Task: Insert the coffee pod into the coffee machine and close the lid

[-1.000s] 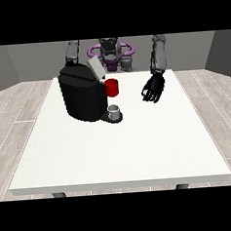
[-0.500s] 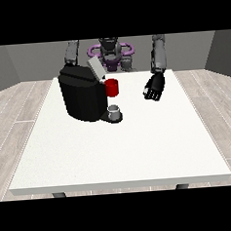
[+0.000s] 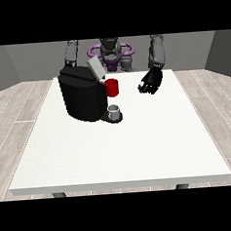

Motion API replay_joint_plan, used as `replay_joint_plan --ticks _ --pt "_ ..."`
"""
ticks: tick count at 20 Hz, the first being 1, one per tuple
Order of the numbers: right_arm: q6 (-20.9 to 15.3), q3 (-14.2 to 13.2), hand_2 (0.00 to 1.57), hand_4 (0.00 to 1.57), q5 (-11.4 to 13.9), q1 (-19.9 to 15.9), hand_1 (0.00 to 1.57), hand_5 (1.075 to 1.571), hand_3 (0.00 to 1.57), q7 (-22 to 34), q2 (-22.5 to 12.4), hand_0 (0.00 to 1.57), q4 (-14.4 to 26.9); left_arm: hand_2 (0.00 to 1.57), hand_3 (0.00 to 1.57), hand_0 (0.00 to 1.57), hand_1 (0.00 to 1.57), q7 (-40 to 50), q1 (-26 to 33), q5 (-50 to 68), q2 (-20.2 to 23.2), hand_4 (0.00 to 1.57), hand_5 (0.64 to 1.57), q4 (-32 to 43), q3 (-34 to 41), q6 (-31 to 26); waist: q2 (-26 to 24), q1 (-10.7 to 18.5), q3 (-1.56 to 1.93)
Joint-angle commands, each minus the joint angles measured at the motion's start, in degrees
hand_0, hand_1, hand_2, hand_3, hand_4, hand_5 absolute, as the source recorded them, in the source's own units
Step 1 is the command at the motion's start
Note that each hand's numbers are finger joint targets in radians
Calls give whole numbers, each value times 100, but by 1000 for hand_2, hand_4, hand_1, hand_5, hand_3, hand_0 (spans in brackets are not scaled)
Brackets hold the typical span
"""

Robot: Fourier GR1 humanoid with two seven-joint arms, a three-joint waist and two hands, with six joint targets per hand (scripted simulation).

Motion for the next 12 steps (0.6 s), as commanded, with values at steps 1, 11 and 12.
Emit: replay_joint_plan --ticks 1,11,12 --pt "-204 -57 0 0 150 -221 0 1571 0 -57 33 0 273 1410 1332 1420 1420 13 -446 216 72 518 1571 8 234 -564 -16 68 1" --pt "101 -210 0 0 62 -27 0 1571 0 -387 -190 0 890 1396 1341 1403 1403 518 -778 114 -298 598 1571 -580 67 -1366 -655 134 2" --pt "68 -268 0 0 21 -188 0 1571 0 -462 -170 0 896 1396 1341 1403 1403 652 -933 120 -431 598 1571 -562 105 -1312 -511 50 2"
